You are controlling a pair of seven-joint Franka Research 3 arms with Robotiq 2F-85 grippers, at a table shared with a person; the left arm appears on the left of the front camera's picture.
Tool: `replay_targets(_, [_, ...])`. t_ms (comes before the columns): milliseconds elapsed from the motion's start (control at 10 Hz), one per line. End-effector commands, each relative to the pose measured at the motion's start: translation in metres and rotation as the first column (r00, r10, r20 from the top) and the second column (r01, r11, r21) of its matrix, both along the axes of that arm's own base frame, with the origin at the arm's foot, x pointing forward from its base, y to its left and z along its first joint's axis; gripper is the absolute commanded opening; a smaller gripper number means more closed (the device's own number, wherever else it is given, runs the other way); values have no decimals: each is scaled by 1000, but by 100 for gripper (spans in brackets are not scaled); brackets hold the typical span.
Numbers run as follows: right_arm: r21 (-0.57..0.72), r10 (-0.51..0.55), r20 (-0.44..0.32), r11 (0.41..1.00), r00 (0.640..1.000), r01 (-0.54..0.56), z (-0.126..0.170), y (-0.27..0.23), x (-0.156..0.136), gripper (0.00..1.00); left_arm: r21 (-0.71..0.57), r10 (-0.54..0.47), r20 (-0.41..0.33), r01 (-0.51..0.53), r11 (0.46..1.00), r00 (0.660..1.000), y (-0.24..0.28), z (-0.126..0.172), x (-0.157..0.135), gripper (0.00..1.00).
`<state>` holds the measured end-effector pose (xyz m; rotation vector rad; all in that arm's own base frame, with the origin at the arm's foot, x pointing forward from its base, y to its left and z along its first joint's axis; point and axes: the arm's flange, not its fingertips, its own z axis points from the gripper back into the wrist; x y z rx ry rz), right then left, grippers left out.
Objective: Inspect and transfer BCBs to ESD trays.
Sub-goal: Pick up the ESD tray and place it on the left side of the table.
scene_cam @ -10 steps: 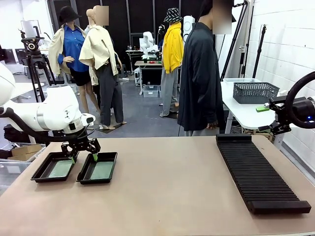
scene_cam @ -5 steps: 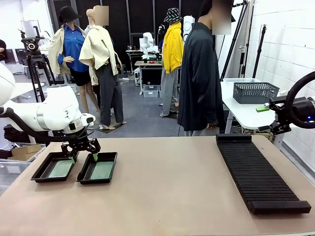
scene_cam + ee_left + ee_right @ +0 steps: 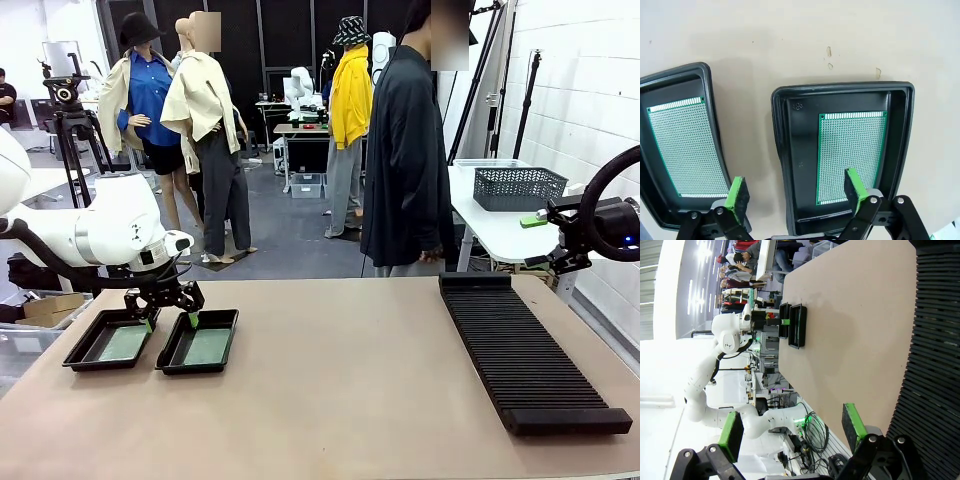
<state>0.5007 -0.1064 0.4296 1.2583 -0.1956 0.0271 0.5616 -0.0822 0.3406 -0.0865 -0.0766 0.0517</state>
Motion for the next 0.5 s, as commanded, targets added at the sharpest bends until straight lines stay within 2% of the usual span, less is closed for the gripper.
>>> replay_targets(0, [-9,-1,-2,1000,1000,1,1,1,0,100,0,1,4,-1,1000,1000,0,1,0,100])
replay_targets(400, [-9,-1,-2,1000,1000,1,1,1,0,100,0,1,4,-1,1000,1000,0,1,0,100])
